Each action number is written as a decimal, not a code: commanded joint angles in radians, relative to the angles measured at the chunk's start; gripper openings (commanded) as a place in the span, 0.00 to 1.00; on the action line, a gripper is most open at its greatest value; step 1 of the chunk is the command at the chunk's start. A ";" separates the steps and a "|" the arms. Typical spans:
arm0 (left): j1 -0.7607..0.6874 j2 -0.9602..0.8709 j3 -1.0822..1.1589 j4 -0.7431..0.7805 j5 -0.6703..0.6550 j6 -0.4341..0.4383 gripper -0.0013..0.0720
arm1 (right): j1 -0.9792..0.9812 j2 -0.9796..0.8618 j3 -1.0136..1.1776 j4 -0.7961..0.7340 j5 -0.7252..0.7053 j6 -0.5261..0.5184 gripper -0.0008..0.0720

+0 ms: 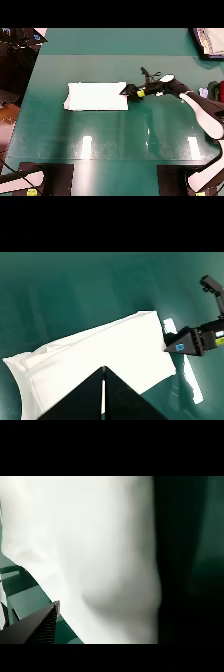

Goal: Fold the shirts.

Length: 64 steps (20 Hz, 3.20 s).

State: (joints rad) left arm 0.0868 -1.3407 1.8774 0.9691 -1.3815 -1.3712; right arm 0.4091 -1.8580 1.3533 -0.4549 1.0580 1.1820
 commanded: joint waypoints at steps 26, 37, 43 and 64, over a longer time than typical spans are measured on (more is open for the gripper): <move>-0.378 -0.004 -0.002 0.053 0.128 0.010 0.05 | -0.966 0.549 -0.038 -0.318 -0.092 0.149 0.04; -0.415 -0.042 -0.002 0.049 0.109 0.008 0.05 | -1.087 0.463 0.314 -0.237 -0.053 0.156 0.04; -0.415 -0.043 -0.002 0.049 0.100 0.012 0.05 | -1.087 0.463 0.544 -0.561 0.198 0.292 0.04; -0.415 -0.043 -0.002 0.049 0.048 0.018 0.05 | -1.300 0.795 -0.023 -1.262 0.563 0.381 0.68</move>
State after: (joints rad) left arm -0.3283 -1.3834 1.8759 1.0180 -1.3312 -1.3529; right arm -0.8234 -1.1034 1.4132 -1.7462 1.6260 1.5604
